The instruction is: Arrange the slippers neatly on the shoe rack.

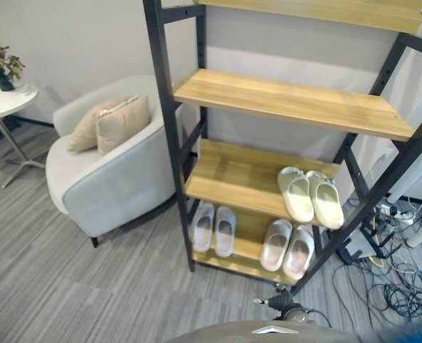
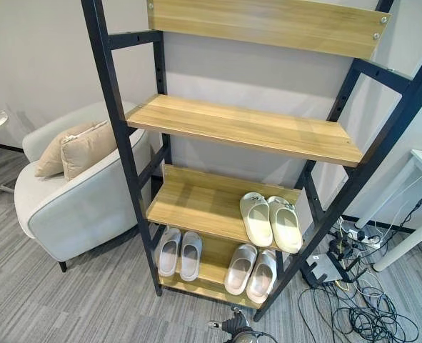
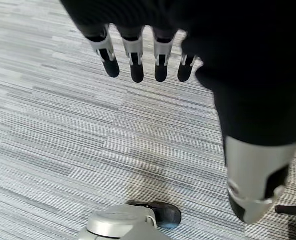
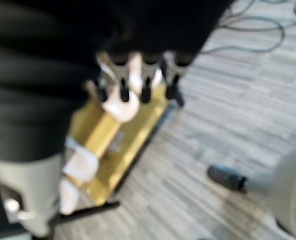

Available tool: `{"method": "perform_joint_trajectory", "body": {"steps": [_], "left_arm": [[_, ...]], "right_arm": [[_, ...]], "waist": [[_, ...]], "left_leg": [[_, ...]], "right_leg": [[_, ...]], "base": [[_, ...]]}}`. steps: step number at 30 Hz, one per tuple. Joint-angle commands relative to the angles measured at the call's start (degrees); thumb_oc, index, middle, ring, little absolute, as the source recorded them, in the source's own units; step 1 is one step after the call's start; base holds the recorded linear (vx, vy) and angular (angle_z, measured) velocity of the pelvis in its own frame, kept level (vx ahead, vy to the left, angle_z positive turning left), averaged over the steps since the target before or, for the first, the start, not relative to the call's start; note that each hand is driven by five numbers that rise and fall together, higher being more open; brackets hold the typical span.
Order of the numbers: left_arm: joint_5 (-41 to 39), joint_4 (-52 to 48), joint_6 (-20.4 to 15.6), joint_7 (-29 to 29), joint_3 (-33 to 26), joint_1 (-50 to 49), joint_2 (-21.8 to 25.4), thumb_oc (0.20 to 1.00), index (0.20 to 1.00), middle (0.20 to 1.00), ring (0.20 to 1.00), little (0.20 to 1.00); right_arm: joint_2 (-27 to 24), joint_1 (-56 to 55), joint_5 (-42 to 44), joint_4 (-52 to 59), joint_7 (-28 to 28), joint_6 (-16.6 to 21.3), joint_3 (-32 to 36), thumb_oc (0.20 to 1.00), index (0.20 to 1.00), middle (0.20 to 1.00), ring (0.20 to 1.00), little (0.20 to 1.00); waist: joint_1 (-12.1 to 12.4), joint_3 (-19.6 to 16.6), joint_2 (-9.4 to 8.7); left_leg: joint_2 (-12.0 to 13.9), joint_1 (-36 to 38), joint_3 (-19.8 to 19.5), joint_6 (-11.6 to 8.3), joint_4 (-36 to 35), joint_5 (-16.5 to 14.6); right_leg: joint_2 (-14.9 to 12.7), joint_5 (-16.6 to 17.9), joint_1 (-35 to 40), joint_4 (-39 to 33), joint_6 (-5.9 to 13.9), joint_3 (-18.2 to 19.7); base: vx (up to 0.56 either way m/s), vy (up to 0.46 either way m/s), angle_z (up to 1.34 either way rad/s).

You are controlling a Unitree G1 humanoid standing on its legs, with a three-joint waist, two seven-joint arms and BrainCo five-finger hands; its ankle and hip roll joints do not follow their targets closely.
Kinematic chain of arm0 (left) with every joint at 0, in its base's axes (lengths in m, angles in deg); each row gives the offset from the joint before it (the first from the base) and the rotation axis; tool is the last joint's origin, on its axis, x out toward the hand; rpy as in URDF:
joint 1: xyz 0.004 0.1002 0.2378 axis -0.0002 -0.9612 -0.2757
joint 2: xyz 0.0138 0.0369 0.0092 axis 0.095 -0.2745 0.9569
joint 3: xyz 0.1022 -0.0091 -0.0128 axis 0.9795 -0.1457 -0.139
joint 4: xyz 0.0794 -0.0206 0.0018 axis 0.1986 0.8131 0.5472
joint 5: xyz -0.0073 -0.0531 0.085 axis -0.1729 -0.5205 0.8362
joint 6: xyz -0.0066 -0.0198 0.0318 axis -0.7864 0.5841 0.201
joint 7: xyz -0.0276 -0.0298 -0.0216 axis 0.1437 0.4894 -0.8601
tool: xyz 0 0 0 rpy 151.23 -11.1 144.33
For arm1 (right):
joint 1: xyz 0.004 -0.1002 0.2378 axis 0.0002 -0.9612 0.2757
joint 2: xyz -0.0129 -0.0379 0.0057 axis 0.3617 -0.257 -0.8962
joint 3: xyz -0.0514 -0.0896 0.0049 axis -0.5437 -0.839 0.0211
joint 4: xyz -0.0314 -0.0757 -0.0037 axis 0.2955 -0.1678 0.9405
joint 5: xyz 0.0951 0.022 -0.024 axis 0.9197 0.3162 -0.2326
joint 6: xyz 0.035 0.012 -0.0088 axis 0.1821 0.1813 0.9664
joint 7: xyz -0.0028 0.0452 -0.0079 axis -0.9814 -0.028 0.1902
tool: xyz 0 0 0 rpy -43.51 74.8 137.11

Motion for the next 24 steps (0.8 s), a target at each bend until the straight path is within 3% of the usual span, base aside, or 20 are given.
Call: {"method": "perform_joint_trajectory", "body": {"steps": [1,8,9,11,12,13,20,21,22,23,24], "left_arm": [[-0.5,3.6,0.8,1.4,0.0,3.3,-2.3,1.000,1.000,1.000,1.000,1.000],[-1.3,2.8,0.9,2.0,0.6,3.4,-3.7,1.000,1.000,1.000,1.000,1.000],[-1.6,2.6,0.6,1.3,-0.4,3.4,-3.0,1.000,1.000,1.000,1.000,1.000],[-1.6,2.0,1.2,1.4,0.1,3.2,-3.2,1.000,1.000,1.000,1.000,1.000],[-1.6,2.0,1.2,1.4,0.1,3.2,-3.2,1.000,1.000,1.000,1.000,1.000],[-1.9,1.8,1.1,1.0,-0.6,3.4,-2.3,1.000,1.000,1.000,1.000,1.000],[-1.4,1.5,1.8,0.6,-0.5,3.2,-1.9,1.000,1.000,1.000,1.000,1.000],[-1.6,0.9,1.4,-0.5,-1.6,3.3,-0.7,1.000,1.000,1.000,1.000,1.000],[-1.6,0.9,1.4,-0.5,-1.6,3.2,-0.8,1.000,1.000,1.000,1.000,1.000],[-1.8,0.0,1.1,-0.6,-2.3,3.2,0.7,1.000,1.000,1.000,1.000,1.000],[-1.9,-2.5,1.3,-1.1,-3.1,1.2,0.8,1.000,1.000,1.000,1.000,1.000]], "right_arm": [[-0.9,2.5,-2.8,-1.6,-3.3,1.1,0.9,1.000,1.000,1.000,1.000,1.000],[-3.2,3.4,-2.7,-2.0,-5.7,0.6,2.2,1.000,1.000,1.000,1.000,1.000],[-13.2,-1.5,-0.3,-0.7,1.9,1.3,4.2,1.000,1.000,1.000,1.000,1.000],[-7.3,1.9,-1.7,1.0,-1.1,0.3,2.4,1.000,1.000,1.000,1.000,1.000],[-7.3,1.9,-1.7,1.0,-1.1,0.3,2.4,1.000,1.000,1.000,1.000,1.000],[-10.8,-2.1,-0.5,4.2,3.4,-0.1,2.2,1.000,1.000,1.000,1.000,1.000],[-10.0,-0.6,-0.8,2.6,3.1,-0.5,2.8,1.000,1.000,1.000,1.000,1.000],[-16.8,-5.6,1.5,5.3,11.4,-0.1,4.1,1.000,1.000,1.000,1.000,1.000],[-16.9,-5.6,1.5,5.4,11.4,-0.1,4.1,1.000,1.000,1.000,1.000,1.000],[-20.9,-8.6,2.7,9.7,16.2,0.3,4.1,1.000,1.000,1.000,1.000,1.000],[-29.0,-11.6,5.8,19.3,24.2,0.2,6.4,1.000,1.000,1.000,1.000,1.000]], "waist": [[0.0,0.2,1.37],[-0.4,0.6,1.86],[-1.1,0.8,1.76],[-1.0,1.2,1.78],[-1.0,1.2,1.78],[-1.6,1.6,1.76],[-1.4,2.3,1.69],[-2.0,2.9,1.58],[-1.9,2.8,1.61],[-2.4,3.0,1.45],[-3.2,3.6,1.18]], "left_leg": [[-0.9,-0.7,-0.5,0.84,0.5,1.3],[-0.9,-0.6,-0.4,0.82,0.5,1.3],[-0.8,-0.5,-0.1,0.81,0.5,1.2],[-0.8,-0.7,-0.2,0.77,0.5,1.4],[-0.8,-0.7,-0.2,0.76,0.5,1.4],[-0.7,-0.6,0.0,0.70,0.5,1.3],[-0.6,-0.5,-0.2,0.68,0.5,1.4],[-0.6,-0.2,0.1,0.82,0.5,1.3],[-0.6,-0.5,0.1,0.78,0.5,1.4],[-0.5,-0.6,0.4,0.79,0.5,1.3],[-0.4,-0.5,0.6,0.79,0.5,1.2]], "right_leg": [[-0.2,-4.8,5.3,0.4,1.54,2.1],[-0.1,-4.6,5.3,0.5,1.46,2.2],[0.0,-4.6,5.2,0.5,1.43,2.4],[0.1,-4.4,5.0,0.7,1.44,2.3],[0.1,-4.4,5.0,0.7,1.44,2.3],[0.2,-4.4,4.9,0.8,1.35,2.4],[0.3,-4.2,4.9,1.1,1.31,2.2],[0.3,-4.4,5.0,1.2,1.33,2.4],[0.3,-4.3,4.7,1.2,1.30,2.5],[0.3,-4.3,4.5,1.2,1.29,2.7],[0.4,-4.2,4.4,1.3,1.32,3.0]], "base": [[0.00,0.000,0.00],[0.00,0.000,0.00],[-0.02,-0.020,0.05],[-0.02,-0.017,0.07],[-0.04,-0.016,-0.05],[-0.03,-0.019,-0.08],[0.00,-0.006,-0.01],[0.00,0.000,0.00],[-0.04,-0.027,0.04],[-0.04,-0.039,0.08],[-0.05,-0.040,0.02]]}}
